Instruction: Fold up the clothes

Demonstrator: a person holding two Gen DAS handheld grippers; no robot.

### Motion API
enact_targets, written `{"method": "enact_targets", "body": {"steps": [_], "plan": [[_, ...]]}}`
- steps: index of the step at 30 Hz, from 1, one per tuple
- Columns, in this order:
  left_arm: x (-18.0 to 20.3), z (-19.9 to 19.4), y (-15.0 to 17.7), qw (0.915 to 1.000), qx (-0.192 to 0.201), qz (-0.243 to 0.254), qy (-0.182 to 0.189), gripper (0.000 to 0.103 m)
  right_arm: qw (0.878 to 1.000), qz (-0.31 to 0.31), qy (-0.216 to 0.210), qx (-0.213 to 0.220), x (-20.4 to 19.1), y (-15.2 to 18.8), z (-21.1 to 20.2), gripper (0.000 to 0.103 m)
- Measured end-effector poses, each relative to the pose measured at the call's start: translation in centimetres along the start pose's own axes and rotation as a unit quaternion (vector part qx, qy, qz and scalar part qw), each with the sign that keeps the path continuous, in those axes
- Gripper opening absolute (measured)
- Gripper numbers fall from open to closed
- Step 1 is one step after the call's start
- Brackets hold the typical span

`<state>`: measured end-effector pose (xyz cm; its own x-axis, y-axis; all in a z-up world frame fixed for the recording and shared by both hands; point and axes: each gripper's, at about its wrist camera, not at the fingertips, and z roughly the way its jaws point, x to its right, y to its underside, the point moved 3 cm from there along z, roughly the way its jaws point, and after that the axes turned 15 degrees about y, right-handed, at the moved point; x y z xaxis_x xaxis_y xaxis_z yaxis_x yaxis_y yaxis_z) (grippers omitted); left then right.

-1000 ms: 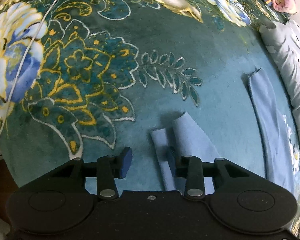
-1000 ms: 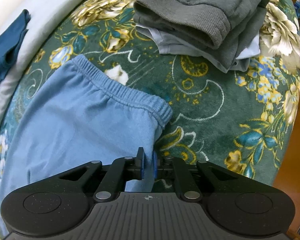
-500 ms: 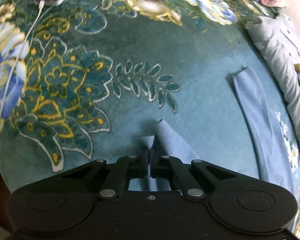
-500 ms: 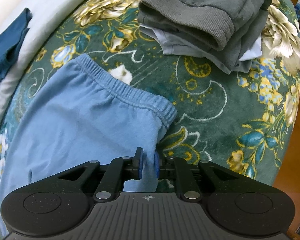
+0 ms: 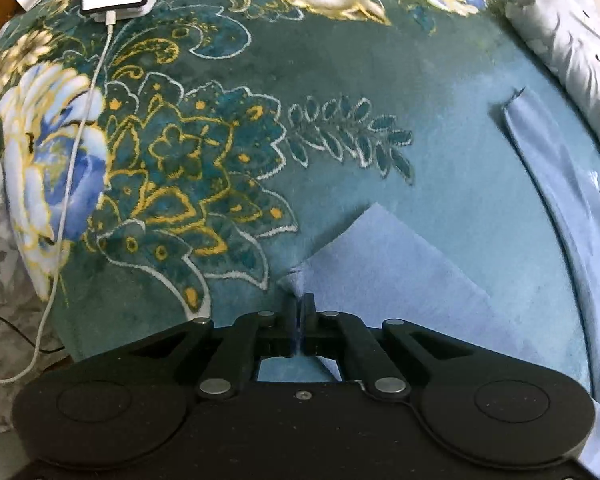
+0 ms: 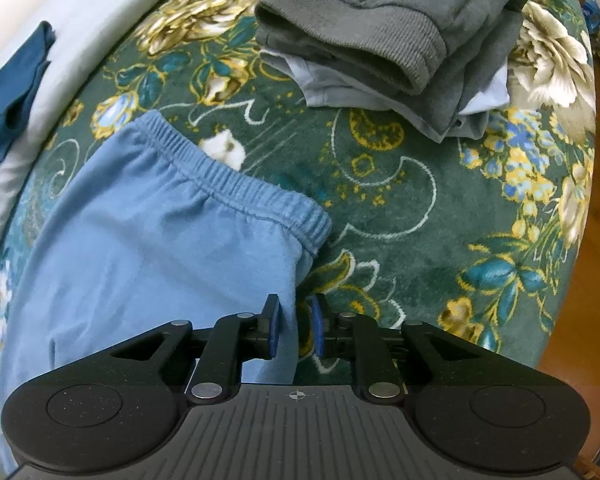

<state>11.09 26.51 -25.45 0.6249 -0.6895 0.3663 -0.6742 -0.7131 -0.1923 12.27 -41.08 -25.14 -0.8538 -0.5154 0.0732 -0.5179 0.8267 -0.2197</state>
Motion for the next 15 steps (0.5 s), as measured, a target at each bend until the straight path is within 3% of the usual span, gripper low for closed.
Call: {"method": "enact_targets", "body": {"steps": [2,5,8,11,15], "plan": [[0.3,-0.6,-0.6,0.9999,-0.001,0.006,0.009,0.004,1.0,-0.006,-0.007,0.01,-0.2,-0.5,-0.6,0.015],[0.8,-1.7,-1.9,0.9996,0.012,0.007,0.025,0.011,1.0,-0.012,-0.015,0.023,-0.4,-1.3,-1.3,0.034],[1.7,-2.0,-3.7,0.9991,0.029,-0.003,0.031,0.029,0.999,-0.003,-0.004,0.04,-0.6,-2.2,-1.2,0.034],[3.7,-1.5,-6.2,0.9968,0.048,0.001,0.064,0.045,0.997,-0.024,-0.01,0.071,-2.3,-3.4,-1.5,0.035],[8.7,1.8,-10.2,0.9949,0.029,0.047,0.084,0.052,0.99,-0.094,-0.039,0.093,-7.3,-5.6,-1.6,0.041]]}}
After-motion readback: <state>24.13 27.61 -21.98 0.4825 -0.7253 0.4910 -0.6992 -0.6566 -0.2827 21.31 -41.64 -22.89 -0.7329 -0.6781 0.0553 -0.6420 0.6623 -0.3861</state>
